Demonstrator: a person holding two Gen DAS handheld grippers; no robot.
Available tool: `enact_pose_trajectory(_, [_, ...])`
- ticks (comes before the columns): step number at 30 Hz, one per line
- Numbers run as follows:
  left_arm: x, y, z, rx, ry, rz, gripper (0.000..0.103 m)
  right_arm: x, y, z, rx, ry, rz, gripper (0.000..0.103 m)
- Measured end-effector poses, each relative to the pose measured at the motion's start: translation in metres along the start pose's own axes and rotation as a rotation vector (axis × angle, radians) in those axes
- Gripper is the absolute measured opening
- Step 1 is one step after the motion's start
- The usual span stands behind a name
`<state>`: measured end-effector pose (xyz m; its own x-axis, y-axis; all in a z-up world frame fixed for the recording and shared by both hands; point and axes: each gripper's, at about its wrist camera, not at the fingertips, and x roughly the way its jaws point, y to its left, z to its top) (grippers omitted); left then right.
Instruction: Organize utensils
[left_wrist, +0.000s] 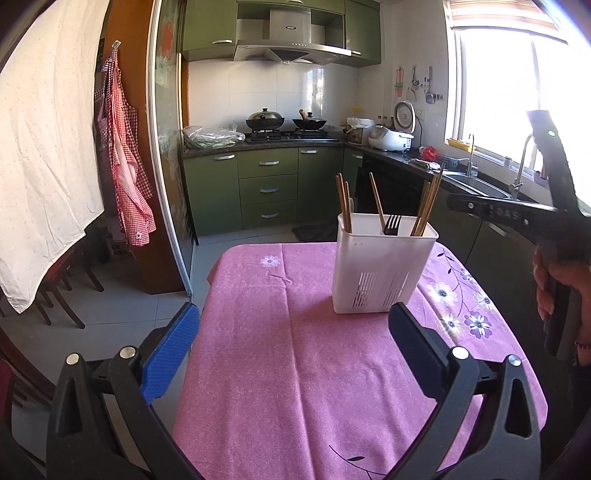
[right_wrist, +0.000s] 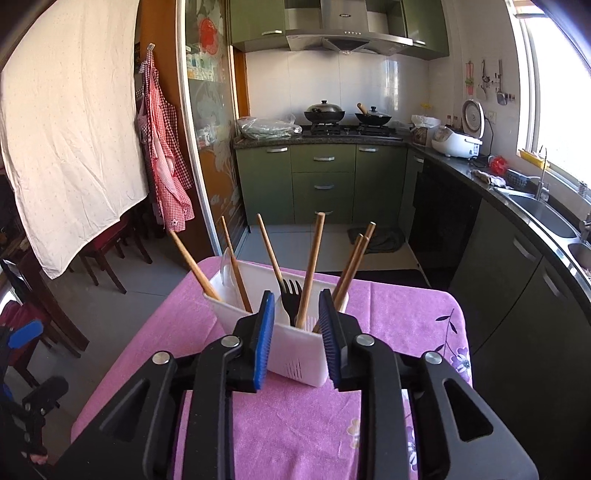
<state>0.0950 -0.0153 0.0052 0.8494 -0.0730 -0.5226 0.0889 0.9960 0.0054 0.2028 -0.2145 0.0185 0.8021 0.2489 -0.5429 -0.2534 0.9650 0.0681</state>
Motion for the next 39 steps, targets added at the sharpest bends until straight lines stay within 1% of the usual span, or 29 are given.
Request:
enact_pose_trajectory(2, [-0.002,-0.003,-0.003,0.004,-0.004,-0.013,0.097,-0.028,-0.001,-0.027,-0.002,-0.037,-0.017,0.043])
enact_pose_trajectory(3, [-0.002,-0.004,-0.005,0.008,-0.004,-0.015,0.097,-0.041,-0.002,-0.043,-0.002,-0.054,-0.032,0.046])
enact_pose_trajectory(5, [-0.002,-0.007,-0.010,0.011,0.003,-0.022,0.097,-0.065,-0.004,-0.077,-0.002,-0.082,-0.059,0.060])
enact_pose_trajectory(6, [-0.001,-0.008,-0.012,0.011,0.011,-0.025,0.097,-0.076,-0.004,-0.094,0.000,-0.096,-0.072,0.063])
enact_pose_trajectory(8, [-0.001,-0.011,-0.018,0.013,0.027,-0.037,0.097,-0.096,-0.002,-0.124,-0.003,-0.123,-0.090,0.078])
enact_pose_trajectory(11, [-0.004,-0.012,-0.025,0.004,0.036,-0.040,0.097,-0.125,0.002,-0.158,-0.031,-0.171,-0.105,0.092])
enact_pose_trajectory(13, [-0.010,-0.013,-0.028,0.003,0.026,-0.039,0.097,-0.143,0.006,-0.171,-0.036,-0.201,-0.086,0.097])
enact_pose_trajectory(15, [-0.019,-0.014,-0.029,0.004,0.013,-0.039,0.097,-0.160,0.005,-0.176,-0.009,-0.231,-0.051,0.098])
enact_pose_trajectory(17, [-0.030,-0.015,-0.028,0.005,-0.004,-0.051,0.097,-0.175,0.005,-0.174,0.017,-0.259,-0.035,0.098])
enact_pose_trajectory(20, [-0.046,-0.017,-0.026,0.011,-0.035,-0.057,0.097,-0.191,0.006,-0.172,0.042,-0.276,-0.033,0.098])
enact_pose_trajectory(22, [-0.055,-0.019,-0.026,0.019,-0.056,-0.061,0.097,-0.199,0.008,-0.172,0.042,-0.276,-0.048,0.098])
enact_pose_trajectory(25, [-0.062,-0.020,-0.027,0.030,-0.068,-0.065,0.097,-0.204,0.010,-0.172,0.043,-0.264,-0.065,0.098])
enact_pose_trajectory(33, [-0.062,-0.019,-0.033,0.031,-0.040,-0.058,0.097,-0.206,0.022,-0.168,0.007,-0.250,-0.091,0.098])
enact_pose_trajectory(39, [-0.065,-0.013,-0.035,0.023,-0.042,-0.049,0.097,-0.205,0.027,-0.166,-0.017,-0.234,-0.093,0.098])
